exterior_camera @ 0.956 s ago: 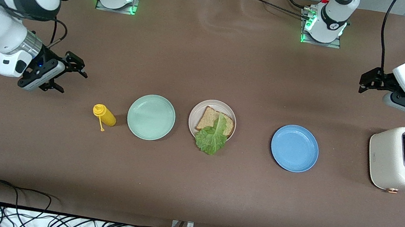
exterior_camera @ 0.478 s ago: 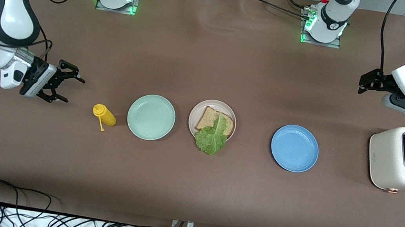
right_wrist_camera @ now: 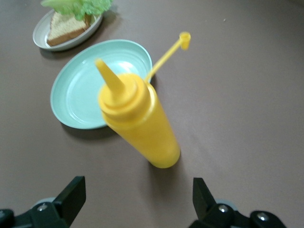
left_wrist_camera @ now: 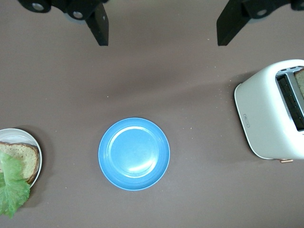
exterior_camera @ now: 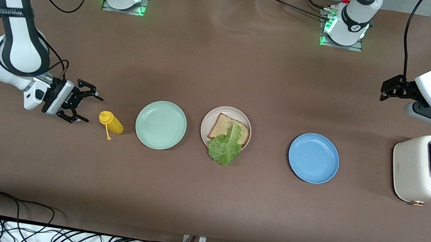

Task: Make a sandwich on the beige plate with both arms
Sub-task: 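Grasp the yellow bottle with the right gripper and lift it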

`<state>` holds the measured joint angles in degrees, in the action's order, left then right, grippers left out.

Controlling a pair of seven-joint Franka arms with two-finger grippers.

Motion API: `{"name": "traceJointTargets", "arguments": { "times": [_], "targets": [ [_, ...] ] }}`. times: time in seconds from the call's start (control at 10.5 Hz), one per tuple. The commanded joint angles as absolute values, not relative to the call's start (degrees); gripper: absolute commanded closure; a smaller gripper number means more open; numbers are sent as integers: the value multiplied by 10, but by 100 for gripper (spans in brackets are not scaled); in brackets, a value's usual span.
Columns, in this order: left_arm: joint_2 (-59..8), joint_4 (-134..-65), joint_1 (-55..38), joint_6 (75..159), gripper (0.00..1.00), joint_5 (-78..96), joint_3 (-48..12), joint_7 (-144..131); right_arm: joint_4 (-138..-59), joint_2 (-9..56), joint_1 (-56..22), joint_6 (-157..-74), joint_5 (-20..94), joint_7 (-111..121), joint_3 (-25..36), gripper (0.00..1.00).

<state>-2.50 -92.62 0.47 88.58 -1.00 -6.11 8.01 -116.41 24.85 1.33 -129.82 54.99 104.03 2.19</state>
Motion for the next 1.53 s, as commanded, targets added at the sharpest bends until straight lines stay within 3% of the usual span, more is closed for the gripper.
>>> {"name": "traceJointTargets", "arguments": {
  "times": [0.0,0.48,1.34,1.43],
  "targets": [
    [-22,-927,4,881,0,2,-62,76,-1144,273,10,-1309,566,1061,20,0],
    [-23,-929,3,881,0,2,-63,76,-1087,330,-17,-1327,570,1077,18,0],
    [-27,-931,2,878,0,3,-63,82,-1084,353,-51,-1403,584,1065,2,0],
    [-27,-931,1,878,0,3,-63,81,-1084,353,-51,-1403,584,1065,2,19]
  ]
}}
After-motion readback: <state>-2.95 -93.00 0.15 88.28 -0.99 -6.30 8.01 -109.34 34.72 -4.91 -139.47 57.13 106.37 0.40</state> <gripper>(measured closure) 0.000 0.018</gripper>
